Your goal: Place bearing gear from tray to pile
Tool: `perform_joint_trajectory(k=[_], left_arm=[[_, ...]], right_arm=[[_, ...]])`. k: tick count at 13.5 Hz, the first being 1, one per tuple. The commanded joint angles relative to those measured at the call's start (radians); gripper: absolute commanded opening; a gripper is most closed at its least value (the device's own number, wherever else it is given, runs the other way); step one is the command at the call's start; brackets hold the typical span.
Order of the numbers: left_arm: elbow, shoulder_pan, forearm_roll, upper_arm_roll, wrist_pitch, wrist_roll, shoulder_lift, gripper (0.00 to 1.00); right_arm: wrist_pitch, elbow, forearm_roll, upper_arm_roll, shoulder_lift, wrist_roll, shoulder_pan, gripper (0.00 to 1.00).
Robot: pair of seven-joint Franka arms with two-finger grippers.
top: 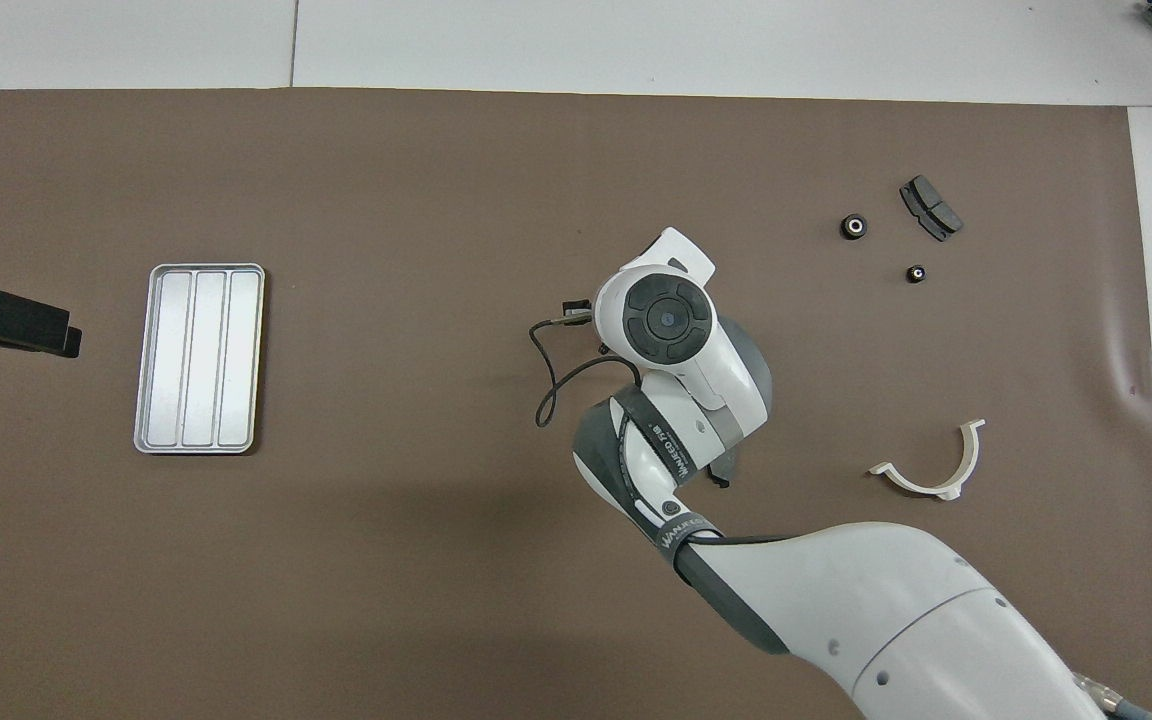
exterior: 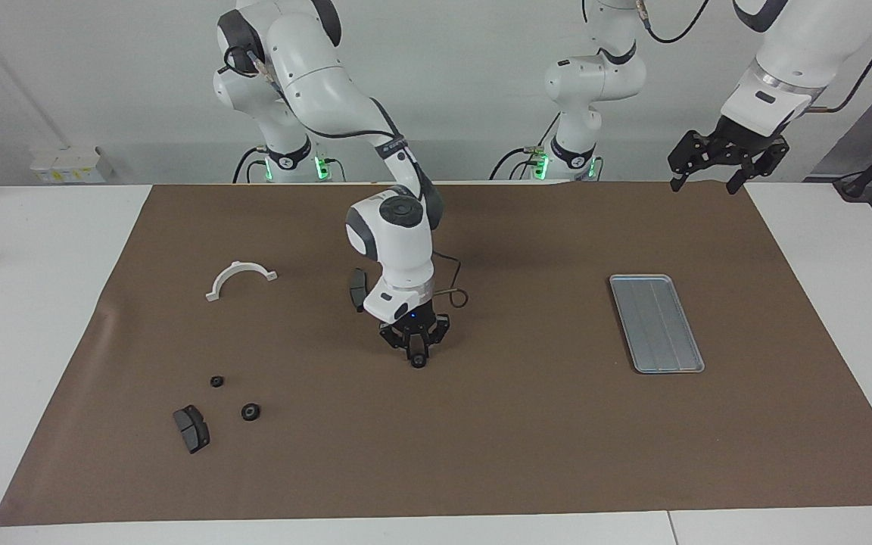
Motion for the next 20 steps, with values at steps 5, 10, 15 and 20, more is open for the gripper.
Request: perform_joint_trajectory(k=[5, 10, 15, 20], left_arm=[[-0.024, 0.049, 0.012, -0.008, -0.020, 0.009, -0.031, 1.00], [-0.027, 0.049, 0.012, -0.008, -0.021, 0.009, -0.032, 1.00], [-0.027, 0.049, 0.012, -0.008, -0.021, 0.009, -0.032, 1.00], [-0.027, 0.047, 0.012, -0.008, -0.021, 0.009, -0.032, 1.00]], right_arm=[[-0.066, -0.014, -0.060, 0.002, -0.069, -0.098, -0.122, 0.18], [-0.078, -0.034, -0.057, 0.003, -0.078, -0.225, -0.280, 0.18], [-0.155, -0.095, -0.039, 0.006, -0.138, -0.287, -0.383, 0.19], [-0.215, -0.158, 0.014, 0.005, -0.190, -0.261, -0.382, 0.29]])
